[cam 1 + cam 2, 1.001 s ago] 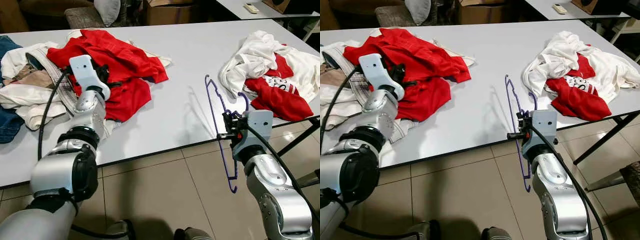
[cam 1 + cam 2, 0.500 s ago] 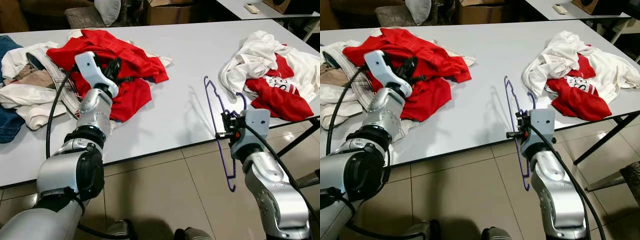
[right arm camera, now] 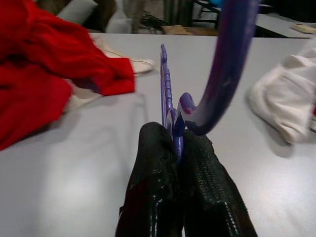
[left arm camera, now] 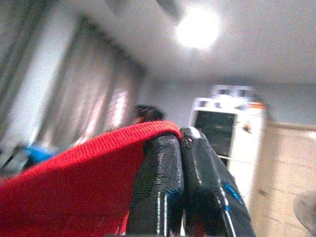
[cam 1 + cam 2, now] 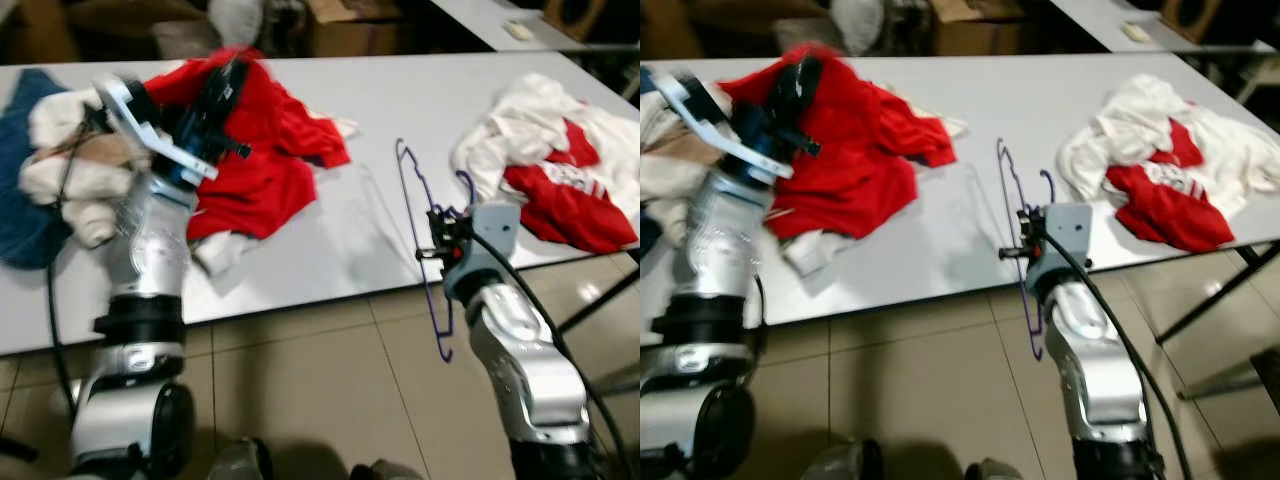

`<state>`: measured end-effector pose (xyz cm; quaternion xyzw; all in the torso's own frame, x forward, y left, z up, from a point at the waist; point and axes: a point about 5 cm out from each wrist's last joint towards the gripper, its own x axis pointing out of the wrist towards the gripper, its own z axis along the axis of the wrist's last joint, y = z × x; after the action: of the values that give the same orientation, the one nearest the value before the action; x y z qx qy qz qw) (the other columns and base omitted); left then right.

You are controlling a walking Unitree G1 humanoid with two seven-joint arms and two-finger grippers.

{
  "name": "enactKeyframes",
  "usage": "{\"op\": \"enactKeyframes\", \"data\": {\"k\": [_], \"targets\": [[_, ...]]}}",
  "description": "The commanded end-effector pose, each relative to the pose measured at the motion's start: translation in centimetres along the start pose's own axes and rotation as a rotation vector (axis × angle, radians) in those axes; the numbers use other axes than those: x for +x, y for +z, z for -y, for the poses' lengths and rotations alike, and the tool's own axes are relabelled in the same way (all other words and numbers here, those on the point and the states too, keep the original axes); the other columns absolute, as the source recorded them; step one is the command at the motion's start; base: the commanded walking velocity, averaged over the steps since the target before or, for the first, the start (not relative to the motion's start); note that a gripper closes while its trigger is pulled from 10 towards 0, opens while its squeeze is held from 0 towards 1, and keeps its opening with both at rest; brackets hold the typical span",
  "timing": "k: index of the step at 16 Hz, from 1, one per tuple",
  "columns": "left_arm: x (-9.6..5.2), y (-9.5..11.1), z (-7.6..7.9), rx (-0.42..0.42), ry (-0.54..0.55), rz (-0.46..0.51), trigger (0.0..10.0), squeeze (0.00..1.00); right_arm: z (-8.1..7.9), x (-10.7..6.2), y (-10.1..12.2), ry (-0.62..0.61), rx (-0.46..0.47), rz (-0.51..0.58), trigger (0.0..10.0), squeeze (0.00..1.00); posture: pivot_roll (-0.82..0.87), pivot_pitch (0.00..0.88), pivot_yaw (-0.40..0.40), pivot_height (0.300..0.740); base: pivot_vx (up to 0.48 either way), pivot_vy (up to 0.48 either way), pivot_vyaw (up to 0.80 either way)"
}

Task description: Hang hanger

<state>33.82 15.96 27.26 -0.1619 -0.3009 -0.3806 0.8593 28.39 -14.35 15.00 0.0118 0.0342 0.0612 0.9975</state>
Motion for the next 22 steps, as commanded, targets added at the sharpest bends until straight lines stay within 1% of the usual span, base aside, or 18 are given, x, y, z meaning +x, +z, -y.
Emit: {"op": "enactKeyframes", "data": {"k": [1,2,3,5,6,7,8,9,10,11,12,13,14,17,18,19,20,22], "targets": [[1.1,0.1,2.0,0.002,-0.121,-0.021,0.0,0.00,0.2,0.2,0.0,-0.005,0.001,0.010,10.0,0.00,-0.13,0.000,-0.055,0.740,0.000,0.000,0.00],[1.5,0.3,3.4,0.004,-0.189,-0.038,0.0,0.00,0.1,0.5,0.0,0.000,0.003,0.015,10.0,0.00,-0.12,0.000,-0.054,0.740,0.000,0.000,0.00],[1.6,0.5,4.0,-0.001,-0.212,-0.044,0.0,0.00,0.1,0.5,0.0,0.002,0.004,0.018,10.0,0.00,-0.12,0.000,-0.054,0.740,0.000,0.000,0.00],[2.3,1.4,6.5,-0.047,-0.287,-0.060,0.0,0.00,0.3,1.2,0.2,-0.002,0.009,0.039,10.0,0.00,-0.11,0.000,-0.047,0.740,0.000,0.000,0.00],[2.2,1.2,6.6,-0.041,-0.288,-0.091,0.0,0.00,0.3,1.3,0.2,-0.003,0.009,0.043,10.0,0.00,-0.11,0.000,-0.046,0.740,0.000,0.000,0.00],[1.7,0.1,6.5,0.000,-0.286,-0.195,0.0,0.00,0.3,1.4,0.2,-0.004,0.010,0.047,10.0,0.00,-0.11,0.000,-0.045,0.740,0.000,0.000,0.00],[0.1,-3.2,5.7,0.113,-0.251,-0.485,10.0,0.00,0.5,1.4,0.1,-0.014,0.012,0.050,10.0,0.00,-0.11,0.000,-0.047,0.740,0.000,0.000,0.00],[-0.6,-4.2,5.4,0.155,-0.247,-0.580,10.0,0.00,0.6,1.4,0.1,-0.019,0.013,0.051,10.0,0.00,-0.11,0.000,-0.048,0.740,0.000,0.000,0.00],[-2.2,-5.6,5.4,0.174,-0.265,-0.710,10.0,1.00,1.0,1.4,0.0,-0.043,0.020,0.051,10.0,0.00,-0.11,0.000,-0.045,0.740,0.000,0.000,0.00],[-3.0,-5.9,5.9,0.160,-0.310,-0.755,10.0,1.00,1.2,1.4,-0.1,-0.054,0.019,0.051,10.0,0.00,-0.11,0.000,-0.044,0.740,0.000,0.000,0.00],[-4.3,-6.3,7.4,0.122,-0.423,-0.832,10.0,1.00,1.7,1.3,-0.2,-0.075,0.018,0.049,10.0,0.00,-0.11,0.000,-0.046,0.740,0.000,0.000,0.00],[-5.2,-6.5,8.3,0.097,-0.497,-0.881,10.0,1.00,2.1,1.2,-0.2,-0.092,0.018,0.048,10.0,0.00,-0.12,0.000,-0.045,0.740,0.000,0.000,0.00],[-6.2,-6.6,8.6,0.085,-0.540,-0.936,10.0,1.00,2.5,1.1,-0.3,-0.108,0.015,0.047,10.0,0.00,-0.12,0.000,-0.045,0.740,0.000,0.000,0.00],[-8.4,-6.7,8.3,0.099,-0.589,-1.068,10.0,1.00,3.3,0.8,-0.4,-0.125,0.009,0.046,10.0,0.00,-0.12,0.000,-0.043,0.740,0.000,0.000,0.00],[-9.8,-6.3,8.2,0.083,-0.606,-1.135,10.0,1.00,4.3,0.6,-0.3,-0.128,0.012,0.048,10.0,0.00,-0.12,0.000,-0.041,0.740,0.000,0.000,0.00],[-10.0,-6.2,8.2,0.081,-0.607,-1.145,10.0,1.00,4.5,0.6,-0.2,-0.125,0.015,0.050,10.0,0.00,-0.12,0.000,-0.041,0.740,0.000,0.000,0.00],[-10.9,-6.1,8.0,0.069,-0.611,-1.179,10.0,1.00,5.4,0.3,0.3,-0.108,0.040,0.063,10.0,0.00,-0.12,0.000,-0.038,0.740,0.000,0.000,0.00],[-12.1,-6.2,8.1,0.035,-0.612,-1.217,10.0,1.00,6.3,-0.1,0.8,-0.091,0.046,0.082,10.0,0.00,-0.13,0.000,-0.034,0.740,0.000,0.000,0.00]]}}
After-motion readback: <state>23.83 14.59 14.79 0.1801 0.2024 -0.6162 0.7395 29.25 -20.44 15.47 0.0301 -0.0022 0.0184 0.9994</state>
